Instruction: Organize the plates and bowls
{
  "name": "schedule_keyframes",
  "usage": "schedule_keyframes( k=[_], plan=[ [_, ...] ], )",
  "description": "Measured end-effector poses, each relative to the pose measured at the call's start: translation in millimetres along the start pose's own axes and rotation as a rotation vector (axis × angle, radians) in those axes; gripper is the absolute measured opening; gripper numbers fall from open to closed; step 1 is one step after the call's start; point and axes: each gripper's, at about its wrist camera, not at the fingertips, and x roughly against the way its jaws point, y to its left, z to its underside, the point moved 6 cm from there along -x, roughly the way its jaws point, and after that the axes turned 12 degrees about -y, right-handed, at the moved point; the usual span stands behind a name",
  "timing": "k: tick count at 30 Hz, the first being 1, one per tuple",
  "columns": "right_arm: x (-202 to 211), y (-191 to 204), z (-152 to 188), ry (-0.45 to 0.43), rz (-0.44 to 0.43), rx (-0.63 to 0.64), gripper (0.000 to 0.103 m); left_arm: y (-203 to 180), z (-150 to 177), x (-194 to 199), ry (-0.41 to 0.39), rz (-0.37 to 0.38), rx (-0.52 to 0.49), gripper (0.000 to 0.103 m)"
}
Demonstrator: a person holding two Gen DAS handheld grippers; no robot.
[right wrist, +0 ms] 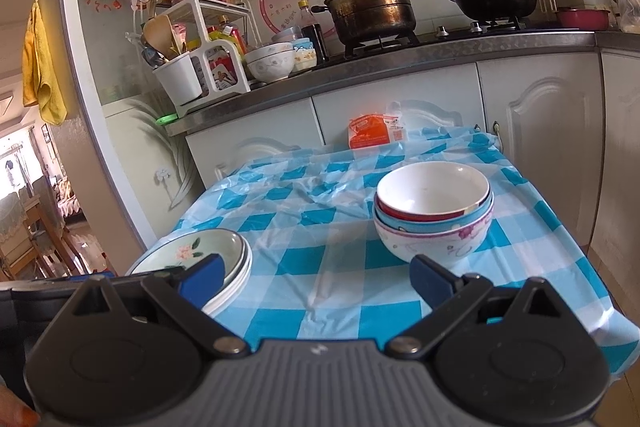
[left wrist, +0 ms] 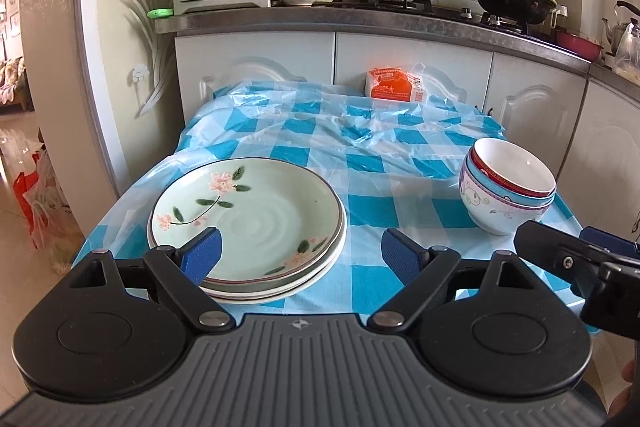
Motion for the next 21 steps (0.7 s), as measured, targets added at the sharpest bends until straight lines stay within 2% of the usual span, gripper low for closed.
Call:
schedule_keyframes(
  k=[21],
  plan=[
    [-4.5, -6.6, 5.2, 0.012, -0.006, -0.02, 0.098, -3.2, -0.4, -0.9, -0.016, -0.029, 0.01, 0.103]
  ],
)
